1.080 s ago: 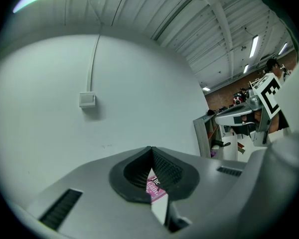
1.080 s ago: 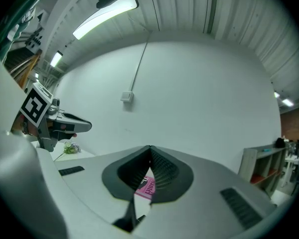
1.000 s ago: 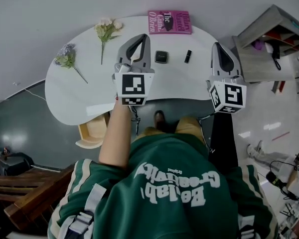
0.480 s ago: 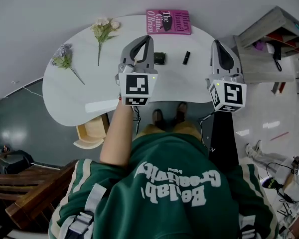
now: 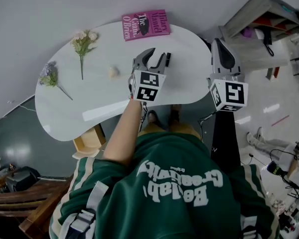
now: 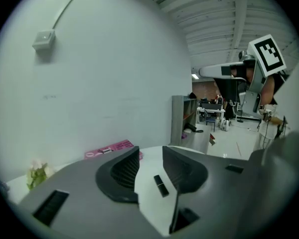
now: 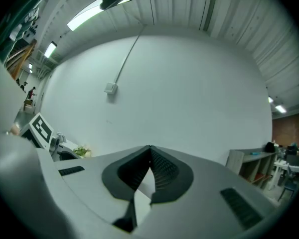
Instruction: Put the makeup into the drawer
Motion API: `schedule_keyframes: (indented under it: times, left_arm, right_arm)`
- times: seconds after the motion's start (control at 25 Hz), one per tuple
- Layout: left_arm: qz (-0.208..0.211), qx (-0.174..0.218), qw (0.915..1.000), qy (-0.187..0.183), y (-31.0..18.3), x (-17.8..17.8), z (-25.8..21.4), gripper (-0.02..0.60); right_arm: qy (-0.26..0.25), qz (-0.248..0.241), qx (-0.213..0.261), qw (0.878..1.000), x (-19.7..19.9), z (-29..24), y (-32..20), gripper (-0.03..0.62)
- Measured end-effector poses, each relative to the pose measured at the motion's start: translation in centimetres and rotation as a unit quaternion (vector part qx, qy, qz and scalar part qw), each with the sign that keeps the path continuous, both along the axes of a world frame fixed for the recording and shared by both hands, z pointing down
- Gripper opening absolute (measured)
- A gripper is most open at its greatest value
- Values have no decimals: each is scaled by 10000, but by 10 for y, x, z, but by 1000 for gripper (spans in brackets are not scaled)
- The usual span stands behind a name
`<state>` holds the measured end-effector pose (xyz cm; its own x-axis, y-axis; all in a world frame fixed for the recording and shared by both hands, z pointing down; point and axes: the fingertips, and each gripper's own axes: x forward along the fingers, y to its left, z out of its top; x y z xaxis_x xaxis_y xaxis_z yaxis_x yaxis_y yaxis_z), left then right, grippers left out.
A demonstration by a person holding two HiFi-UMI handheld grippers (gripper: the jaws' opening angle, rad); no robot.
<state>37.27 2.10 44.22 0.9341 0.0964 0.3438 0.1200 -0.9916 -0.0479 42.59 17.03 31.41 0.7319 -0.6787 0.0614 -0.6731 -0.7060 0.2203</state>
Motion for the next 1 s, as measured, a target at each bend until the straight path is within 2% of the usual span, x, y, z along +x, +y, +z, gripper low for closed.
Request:
schedule_keyframes:
  times: [0.08, 0.28, 0.52, 0.72, 0.76, 0.8, 1.0]
  left_arm:
    - [116, -49, 9995, -274, 14, 10, 21, 173]
    - [4, 253, 9958, -880, 29, 23, 76, 176]
    - [-13, 224, 9879, -1533, 35, 31, 136, 176]
    - [-186, 124, 9778, -2085, 31, 33, 182, 186]
    - [-224, 12, 9769, -2127, 31, 32, 188, 171]
    - [-264, -75, 9766, -2132, 32, 31, 191, 119]
    - [-268, -4, 9801, -1969, 33, 32, 179, 112]
  right_arm:
    - [-32, 84, -26, 10000, 8, 2, 13, 9]
    - [-126, 194, -74, 9997, 22, 11, 35, 9]
    - [-215, 235, -116, 9994, 32, 22, 48, 9]
    - [-268, 291, -268, 9989, 38, 25, 54, 9]
    - [-269, 299, -288, 9988, 39, 26, 56, 9]
    - [-271, 304, -289, 9988, 40, 26, 58, 9]
    - [-268, 253, -212, 9991, 41, 26, 59, 9]
